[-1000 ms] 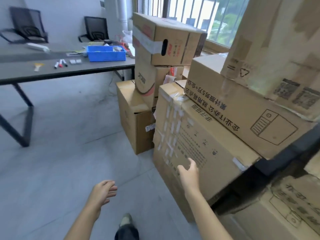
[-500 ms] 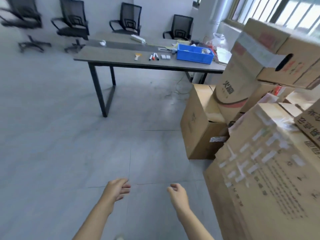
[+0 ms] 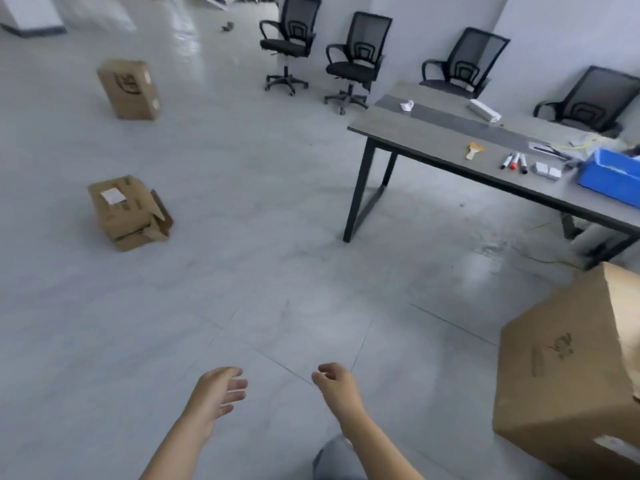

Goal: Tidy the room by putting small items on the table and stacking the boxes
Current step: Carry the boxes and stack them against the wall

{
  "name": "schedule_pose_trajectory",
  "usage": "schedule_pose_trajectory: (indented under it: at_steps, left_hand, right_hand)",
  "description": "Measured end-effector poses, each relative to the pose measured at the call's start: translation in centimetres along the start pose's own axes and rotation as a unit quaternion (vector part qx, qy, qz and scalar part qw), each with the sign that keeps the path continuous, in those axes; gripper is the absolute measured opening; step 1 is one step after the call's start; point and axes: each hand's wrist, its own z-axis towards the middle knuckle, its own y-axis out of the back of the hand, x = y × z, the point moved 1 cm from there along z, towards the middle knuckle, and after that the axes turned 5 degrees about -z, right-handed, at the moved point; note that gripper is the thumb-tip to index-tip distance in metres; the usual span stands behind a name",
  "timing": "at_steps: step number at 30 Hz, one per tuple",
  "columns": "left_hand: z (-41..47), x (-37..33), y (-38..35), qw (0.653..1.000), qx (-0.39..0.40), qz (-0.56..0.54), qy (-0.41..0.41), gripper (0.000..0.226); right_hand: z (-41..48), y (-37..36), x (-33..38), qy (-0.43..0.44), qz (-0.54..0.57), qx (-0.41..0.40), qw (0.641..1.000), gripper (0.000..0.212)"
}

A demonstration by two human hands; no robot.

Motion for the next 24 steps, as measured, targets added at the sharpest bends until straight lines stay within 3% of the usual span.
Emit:
schedule_pose_trajectory:
  at_steps: [8, 15, 19, 24]
  left_hand:
    - [5.8, -7.5, -0.6, 0.989, -0.12, -0.089, -0.007, 0.015]
    - [9.0, -15.0, -9.4, 0.993, -0.098, -0.06, -0.028, 0.012]
    - [10.4, -17.0, -11.9, 0.995, -0.087, -0.033, -0.033, 0.014]
    - [12.2, -17.2, -7.9, 0.974, -0.187, -0.125, 0.002, 0.014]
  right_hand:
    - [11.7, 2.6, 9.3, 0.079, -0.041, 0.062, 0.994, 0.041]
    - [20.7, 8.4, 17.4, 0.118, -0.005, 0.063, 0.991, 0.037]
    - [24.1, 8.1, 18.4, 0.097, -0.03, 0.102, 0.99, 0.036]
    - [26.2, 5.9, 19.6, 0.066, -0.072, 0.159, 0.982, 0.037]
